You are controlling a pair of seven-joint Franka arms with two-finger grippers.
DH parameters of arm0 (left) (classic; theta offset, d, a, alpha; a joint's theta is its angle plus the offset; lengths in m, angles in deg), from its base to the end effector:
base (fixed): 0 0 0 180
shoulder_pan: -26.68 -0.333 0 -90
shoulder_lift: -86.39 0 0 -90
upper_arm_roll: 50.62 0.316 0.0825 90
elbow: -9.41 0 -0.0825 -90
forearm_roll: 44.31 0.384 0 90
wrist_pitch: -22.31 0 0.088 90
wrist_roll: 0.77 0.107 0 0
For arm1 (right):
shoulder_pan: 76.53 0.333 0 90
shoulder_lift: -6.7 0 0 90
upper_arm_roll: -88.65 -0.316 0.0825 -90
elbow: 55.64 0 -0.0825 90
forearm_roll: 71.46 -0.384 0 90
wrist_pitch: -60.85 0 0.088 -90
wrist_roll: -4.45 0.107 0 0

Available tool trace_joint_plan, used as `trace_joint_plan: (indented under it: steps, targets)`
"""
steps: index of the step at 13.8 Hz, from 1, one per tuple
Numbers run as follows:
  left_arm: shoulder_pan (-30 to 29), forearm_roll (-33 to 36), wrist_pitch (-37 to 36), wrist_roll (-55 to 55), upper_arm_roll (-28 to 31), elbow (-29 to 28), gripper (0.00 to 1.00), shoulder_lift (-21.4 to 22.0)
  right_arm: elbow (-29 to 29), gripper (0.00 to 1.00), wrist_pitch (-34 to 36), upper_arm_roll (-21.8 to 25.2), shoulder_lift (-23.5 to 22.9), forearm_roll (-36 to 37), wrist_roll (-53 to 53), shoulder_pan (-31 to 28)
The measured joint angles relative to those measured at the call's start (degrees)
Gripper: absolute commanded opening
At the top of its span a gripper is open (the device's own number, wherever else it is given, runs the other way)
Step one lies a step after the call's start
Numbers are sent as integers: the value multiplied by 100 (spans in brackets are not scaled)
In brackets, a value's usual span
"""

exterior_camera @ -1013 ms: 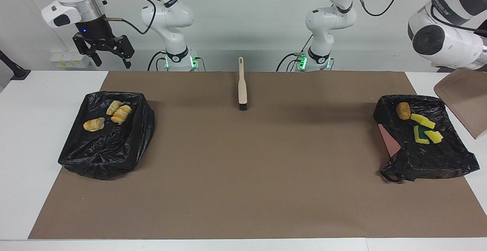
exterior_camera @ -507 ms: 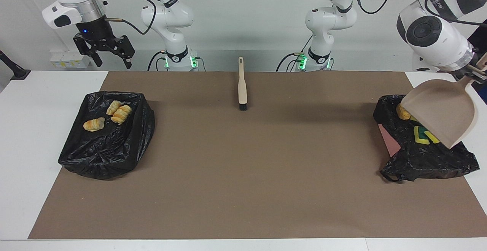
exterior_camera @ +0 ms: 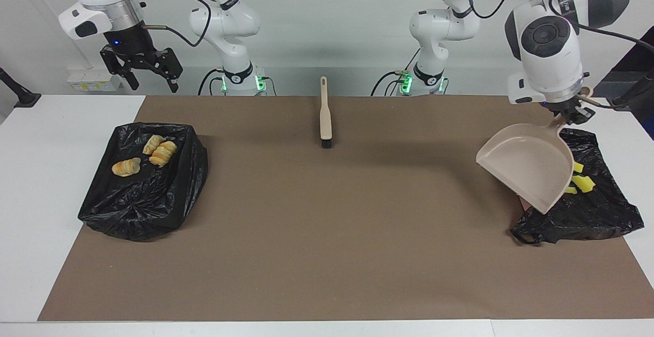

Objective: Sweep and dump trash in bin
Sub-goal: 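Bring the empty dustpan back to the table center with the left gripper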

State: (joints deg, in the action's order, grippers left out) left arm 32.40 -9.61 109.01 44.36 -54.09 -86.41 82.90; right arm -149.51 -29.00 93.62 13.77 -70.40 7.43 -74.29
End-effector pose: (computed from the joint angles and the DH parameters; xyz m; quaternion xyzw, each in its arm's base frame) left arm 0.5627 -0.0256 0.5585 -0.8374 0.4473 0.1910 0.2493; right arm 0.5147 -0.0297 0.6581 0.9984 -0.0499 0.0264 0.0039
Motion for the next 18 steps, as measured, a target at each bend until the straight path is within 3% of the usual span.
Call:
trace_joint_plan:
  steps: [5,11,18]
  targets:
    - [650,-1395,-130,-1944,-34,0,0,80,-1,100,0,0,0,0,0,21]
    - [1324,-2741,-68,-2887,-59,-11,0,170,-5,100,0,0,0,0,0,21]
    - [2183,-3369,1241,-4803,-86,-556,0,92,-8,100,0,4,0,0,0,20]
